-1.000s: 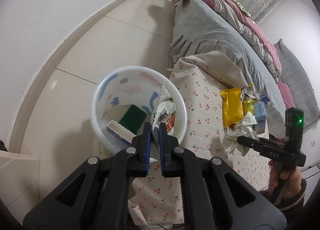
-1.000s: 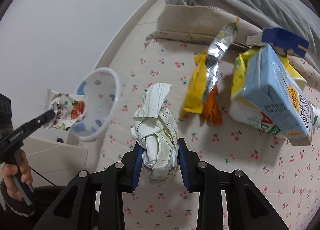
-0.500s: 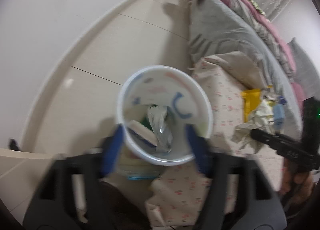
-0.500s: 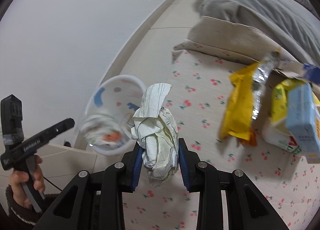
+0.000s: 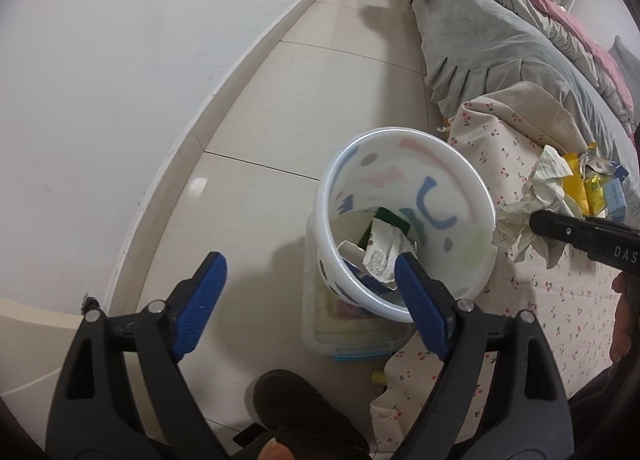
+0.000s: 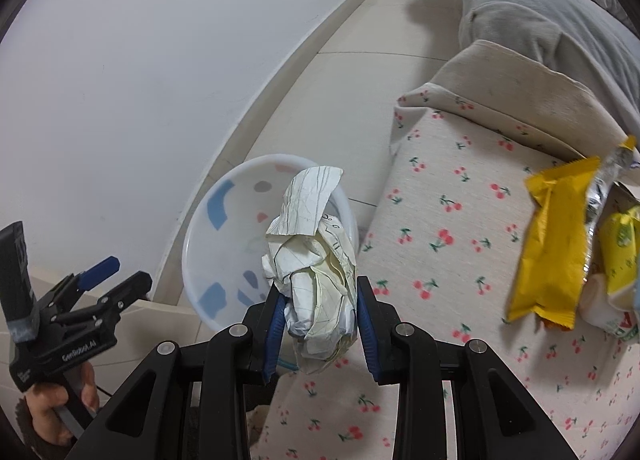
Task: Collect trash
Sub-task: 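Open the right gripper over the wastebasket to drop the white paper, then grasp the white milk carton with the right gripper and lift it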
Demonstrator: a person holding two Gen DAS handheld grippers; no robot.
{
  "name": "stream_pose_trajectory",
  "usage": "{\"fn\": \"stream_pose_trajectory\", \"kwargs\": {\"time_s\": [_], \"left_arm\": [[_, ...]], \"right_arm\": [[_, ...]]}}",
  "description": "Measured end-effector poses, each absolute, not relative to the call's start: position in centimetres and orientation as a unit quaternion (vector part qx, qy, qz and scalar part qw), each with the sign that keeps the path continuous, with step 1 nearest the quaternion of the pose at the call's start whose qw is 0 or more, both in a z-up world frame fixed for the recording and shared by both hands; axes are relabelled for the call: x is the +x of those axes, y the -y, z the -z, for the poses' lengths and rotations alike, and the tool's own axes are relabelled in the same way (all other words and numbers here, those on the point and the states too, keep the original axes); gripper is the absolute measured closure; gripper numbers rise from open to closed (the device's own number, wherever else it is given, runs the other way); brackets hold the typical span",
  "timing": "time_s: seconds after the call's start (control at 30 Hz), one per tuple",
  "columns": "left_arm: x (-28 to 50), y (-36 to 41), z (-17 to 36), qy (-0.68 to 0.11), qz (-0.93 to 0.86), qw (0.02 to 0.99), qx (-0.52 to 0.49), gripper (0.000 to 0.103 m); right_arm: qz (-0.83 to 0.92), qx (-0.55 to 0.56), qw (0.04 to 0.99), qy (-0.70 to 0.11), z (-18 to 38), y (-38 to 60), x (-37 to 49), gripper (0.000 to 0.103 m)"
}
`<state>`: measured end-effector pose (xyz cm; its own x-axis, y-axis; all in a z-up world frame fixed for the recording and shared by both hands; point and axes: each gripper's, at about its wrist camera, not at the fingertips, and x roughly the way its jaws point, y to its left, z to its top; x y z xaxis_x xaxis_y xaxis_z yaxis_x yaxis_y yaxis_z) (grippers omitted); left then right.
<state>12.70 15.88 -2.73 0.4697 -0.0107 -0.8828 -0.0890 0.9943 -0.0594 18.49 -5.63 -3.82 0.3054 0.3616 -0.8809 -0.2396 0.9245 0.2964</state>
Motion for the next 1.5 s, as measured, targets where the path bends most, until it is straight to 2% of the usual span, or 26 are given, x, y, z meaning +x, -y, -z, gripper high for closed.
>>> {"fn": "stream_pose_trajectory", "kwargs": {"time_s": [0.2,0.23,0.37,0.83,0.93,1.0,1.33,1.5], "left_arm": [[12.7,-16.0,2.8,-0.516,-0.025,0.855,-0.048,0.015],[12.7,-15.9,2.8,-0.516,-0.025,0.855,-0.048,0.015],[12.7,-15.7,2.8,-0.518,-0.024,0.854,-0.045,0.014],[13.0,-13.9,2.7,-0.52,-0.012,0.853,-0.039,0.014],[13.1,-13.0,2.5,-0.52,-0.003,0.853,-0.035,0.007],[13.2,-12.3,2.3,-0.52,0.007,0.853,-0.034,0.004],[13.6,-9.1,1.9,-0.522,0.038,0.852,-0.021,0.004],[13.8,-8.1,2.2,-0.531,0.047,0.846,-0.026,0.004]], "right_arm": [[-0.19,0.053,0.808,-0.555,4.3,5.1,19.4,0.066],[-0.193,0.055,0.808,-0.554,4.1,5.0,19.1,0.063],[-0.205,0.066,0.808,-0.548,3.9,5.0,19.2,0.036],[-0.176,0.023,0.831,-0.527,1.1,8.3,17.1,0.032],[-0.164,0.008,0.84,-0.518,0.4,9.7,16.3,0.031],[-0.157,0.0,0.845,-0.512,-0.1,10.9,15.7,0.029],[-0.102,-0.001,0.877,-0.469,-3.3,19.2,13.1,0.028],[-0.07,0.007,0.886,-0.459,-4.2,23.3,12.8,0.023]]}}
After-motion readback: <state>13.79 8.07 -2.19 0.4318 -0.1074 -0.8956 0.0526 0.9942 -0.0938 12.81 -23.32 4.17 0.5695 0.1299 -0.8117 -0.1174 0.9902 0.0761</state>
